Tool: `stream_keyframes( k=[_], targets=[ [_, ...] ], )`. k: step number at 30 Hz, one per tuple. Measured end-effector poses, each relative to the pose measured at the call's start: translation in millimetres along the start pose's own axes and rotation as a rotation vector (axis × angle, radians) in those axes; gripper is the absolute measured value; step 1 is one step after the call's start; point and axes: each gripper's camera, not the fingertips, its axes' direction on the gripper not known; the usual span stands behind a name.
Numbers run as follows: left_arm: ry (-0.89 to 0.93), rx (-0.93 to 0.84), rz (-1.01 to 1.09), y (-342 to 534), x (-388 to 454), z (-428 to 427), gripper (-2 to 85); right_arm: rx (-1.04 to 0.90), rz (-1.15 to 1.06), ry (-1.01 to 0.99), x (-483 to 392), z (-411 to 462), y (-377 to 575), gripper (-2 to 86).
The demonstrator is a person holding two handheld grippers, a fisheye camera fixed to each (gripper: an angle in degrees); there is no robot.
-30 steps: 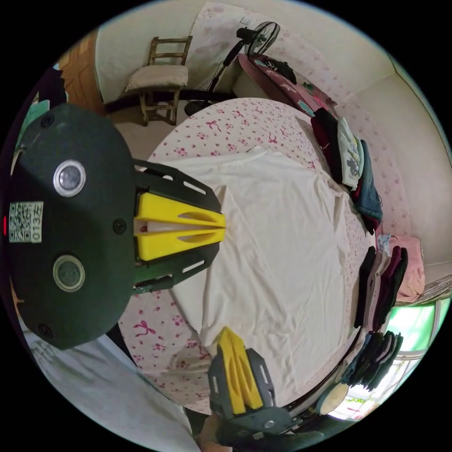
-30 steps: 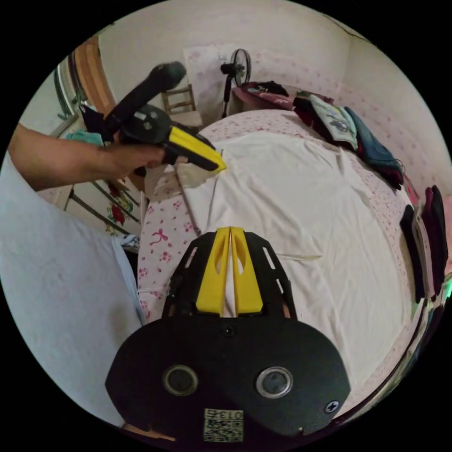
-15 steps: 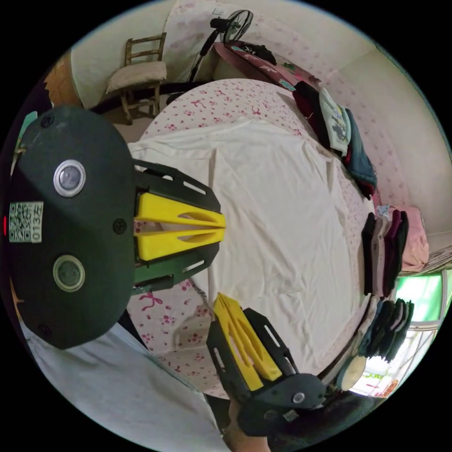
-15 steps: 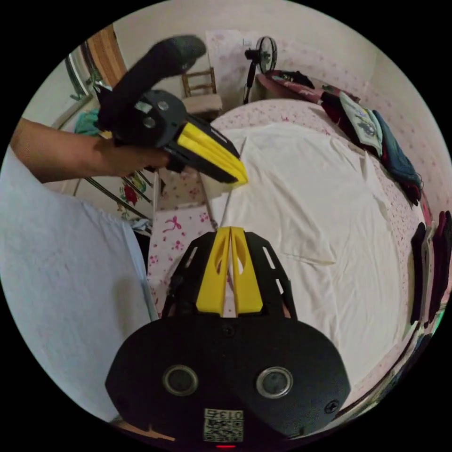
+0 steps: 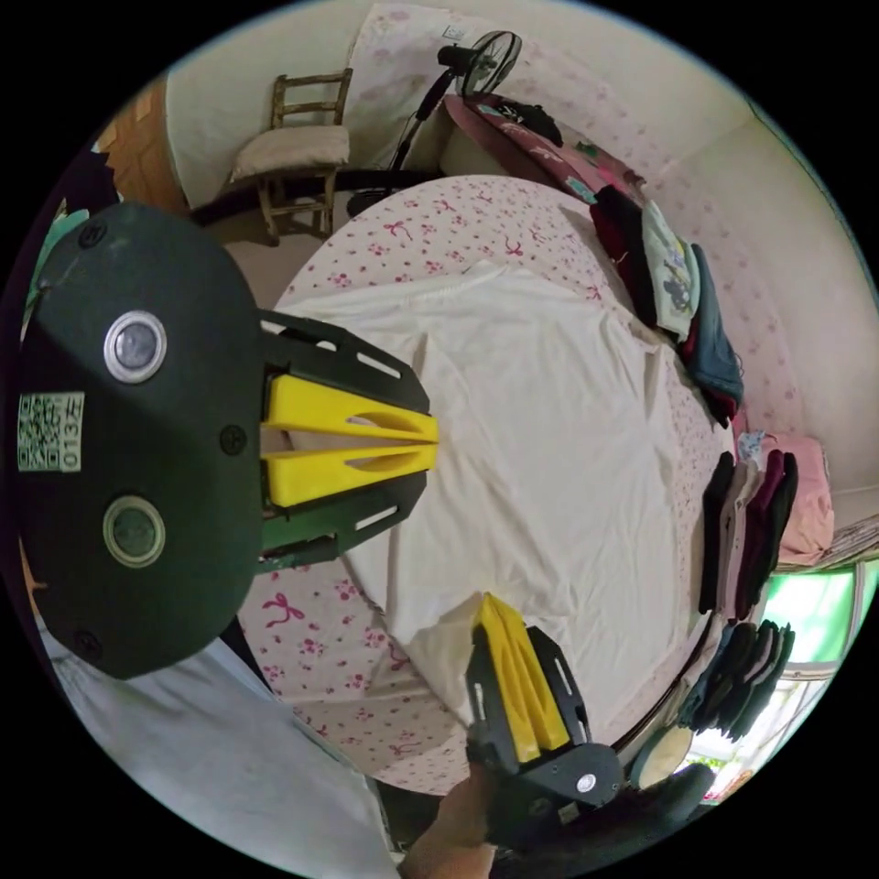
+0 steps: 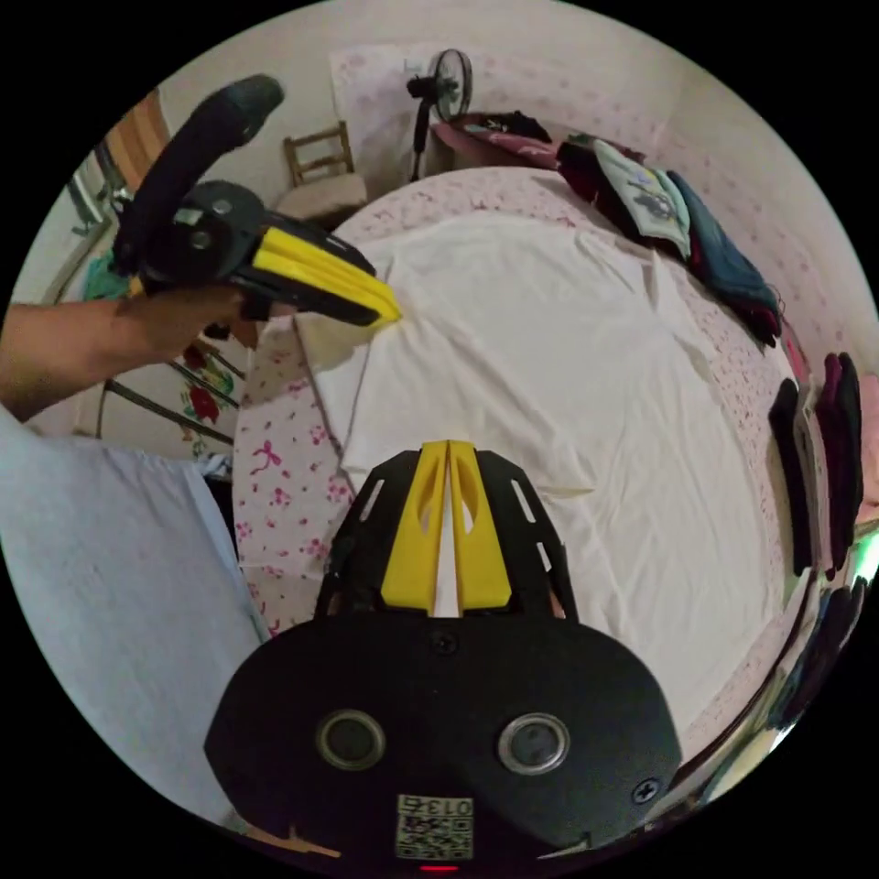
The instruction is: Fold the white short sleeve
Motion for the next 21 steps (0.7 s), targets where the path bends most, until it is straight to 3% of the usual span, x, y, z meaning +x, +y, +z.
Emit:
stream_keyframes(
  k=[2,5,10,15,21],
  targets=[
    [-0.030,0.053,-0.007,0.9,-3.5,-13.5,-0.2,0.107,0.078,-0.046,16.8,-17.0,12.3,0.4],
    [-0.029,0.020,-0.025,-5.9,-12.5,-6.7,-0.2,0.164,0.157,0.041,35.7,-33.7,27.9,0.4],
    [0.002,-0.014,-0.070,-15.1,-25.1,-0.7,-0.3,0.029,0.176,-0.001,57.7,-16.9,34.1,0.4],
    [-0.009,0.059,-0.153,-18.8,-50.2,-17.7,-0.1,0.297,0.345,0.062,94.9,-67.7,74.5,0.5],
    [-0.025,0.090,-0.156,-81.4,-98.2,-12.4,0.8,0.159,0.482,0.143,175.4,-76.2,147.0,1.4]
  ],
)
